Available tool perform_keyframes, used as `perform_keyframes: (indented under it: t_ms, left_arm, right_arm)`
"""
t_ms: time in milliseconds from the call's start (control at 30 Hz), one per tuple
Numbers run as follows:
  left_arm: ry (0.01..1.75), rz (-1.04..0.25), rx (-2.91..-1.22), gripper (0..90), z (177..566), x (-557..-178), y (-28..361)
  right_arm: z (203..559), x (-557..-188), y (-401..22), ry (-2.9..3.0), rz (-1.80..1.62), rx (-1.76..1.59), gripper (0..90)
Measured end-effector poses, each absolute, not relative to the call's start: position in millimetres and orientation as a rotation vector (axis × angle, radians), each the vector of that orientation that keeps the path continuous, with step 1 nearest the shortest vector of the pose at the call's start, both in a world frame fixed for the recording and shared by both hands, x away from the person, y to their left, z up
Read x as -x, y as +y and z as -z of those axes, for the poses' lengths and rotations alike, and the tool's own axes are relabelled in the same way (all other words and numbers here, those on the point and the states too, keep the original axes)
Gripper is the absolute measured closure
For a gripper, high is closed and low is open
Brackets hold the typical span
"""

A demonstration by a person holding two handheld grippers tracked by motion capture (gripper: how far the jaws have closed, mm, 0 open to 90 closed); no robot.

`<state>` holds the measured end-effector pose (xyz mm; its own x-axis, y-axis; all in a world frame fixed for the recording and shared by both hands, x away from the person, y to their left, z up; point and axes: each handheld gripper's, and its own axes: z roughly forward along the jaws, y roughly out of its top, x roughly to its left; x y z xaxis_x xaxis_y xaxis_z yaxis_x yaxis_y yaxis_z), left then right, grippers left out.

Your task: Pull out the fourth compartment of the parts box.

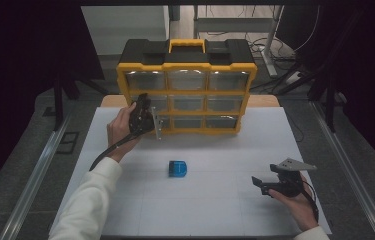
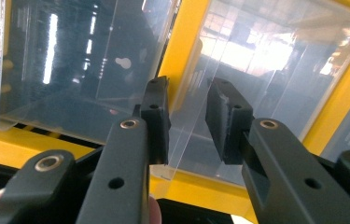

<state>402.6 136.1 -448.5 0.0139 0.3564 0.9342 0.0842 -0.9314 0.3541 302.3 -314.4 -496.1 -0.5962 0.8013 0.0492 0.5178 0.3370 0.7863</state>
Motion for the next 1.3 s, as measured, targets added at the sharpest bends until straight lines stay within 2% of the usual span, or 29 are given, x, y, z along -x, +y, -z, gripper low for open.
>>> perform_keyframes:
  t_ms: [567, 1300]
  left_arm:
    - [0.405, -2.082, -2.073, 73.0, 452.5, -402.3, 136.2]
    - [0.388, -2.055, -2.085, 73.4, 450.9, -398.2, 139.0]
  right_arm:
    - [496.2, -302.2, -314.4, 2.262, -1.133, -1.170, 12.4]
    - [496.1, -302.3, -314.5, 2.262, -1.135, -1.168, 12.4]
